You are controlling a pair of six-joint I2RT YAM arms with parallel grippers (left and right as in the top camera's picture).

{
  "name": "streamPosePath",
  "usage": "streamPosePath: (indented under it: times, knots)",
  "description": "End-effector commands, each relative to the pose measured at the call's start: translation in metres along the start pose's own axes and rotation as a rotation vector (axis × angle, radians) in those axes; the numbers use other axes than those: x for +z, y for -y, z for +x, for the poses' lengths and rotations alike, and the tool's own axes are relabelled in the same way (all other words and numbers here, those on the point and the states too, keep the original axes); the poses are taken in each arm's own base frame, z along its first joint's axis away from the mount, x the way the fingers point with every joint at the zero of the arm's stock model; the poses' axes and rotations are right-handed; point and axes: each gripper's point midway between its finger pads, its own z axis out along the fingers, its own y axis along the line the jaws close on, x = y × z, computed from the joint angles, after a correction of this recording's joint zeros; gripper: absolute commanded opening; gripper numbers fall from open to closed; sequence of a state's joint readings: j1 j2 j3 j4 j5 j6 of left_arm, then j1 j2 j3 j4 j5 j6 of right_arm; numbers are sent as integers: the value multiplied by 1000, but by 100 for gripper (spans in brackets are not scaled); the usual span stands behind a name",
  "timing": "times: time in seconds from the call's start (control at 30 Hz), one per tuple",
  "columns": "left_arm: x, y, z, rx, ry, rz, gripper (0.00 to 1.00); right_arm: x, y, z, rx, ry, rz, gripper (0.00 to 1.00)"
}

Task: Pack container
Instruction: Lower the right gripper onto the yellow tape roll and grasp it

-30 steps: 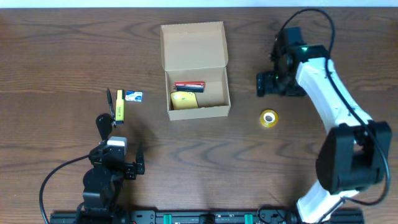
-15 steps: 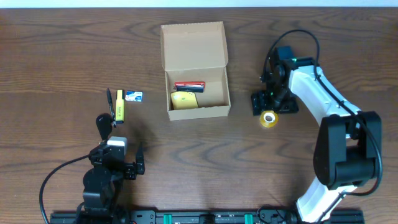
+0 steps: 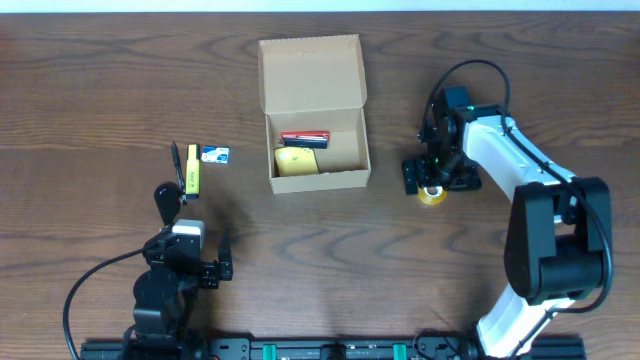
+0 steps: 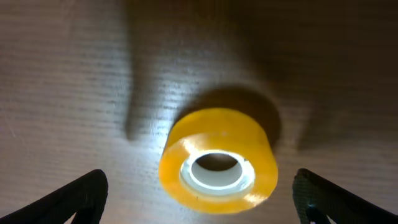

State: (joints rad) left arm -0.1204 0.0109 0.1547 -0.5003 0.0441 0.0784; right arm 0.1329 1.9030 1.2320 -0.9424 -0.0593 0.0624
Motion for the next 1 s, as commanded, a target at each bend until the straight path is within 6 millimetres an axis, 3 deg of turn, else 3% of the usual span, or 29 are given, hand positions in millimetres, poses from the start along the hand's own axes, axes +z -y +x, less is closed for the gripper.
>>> streamPosePath:
  times: [0.0, 0.27, 0.4, 0.6, 0.97]
  knots:
    - [2, -4, 5, 2, -9, -22, 95, 8, 7, 4, -1, -8, 14, 95]
    - [2, -4, 5, 2, -9, -22, 95, 15, 11, 4, -2, 8, 36, 88]
    - [2, -4, 5, 2, -9, -22, 95, 15, 15, 1, 7, 18, 43, 76]
    - [2, -4, 5, 2, -9, -22, 95, 16, 20, -1, 23, 28, 42, 66]
    - [2, -4, 5, 2, -9, -22, 95, 19, 16, -6, -11, 50, 14, 64]
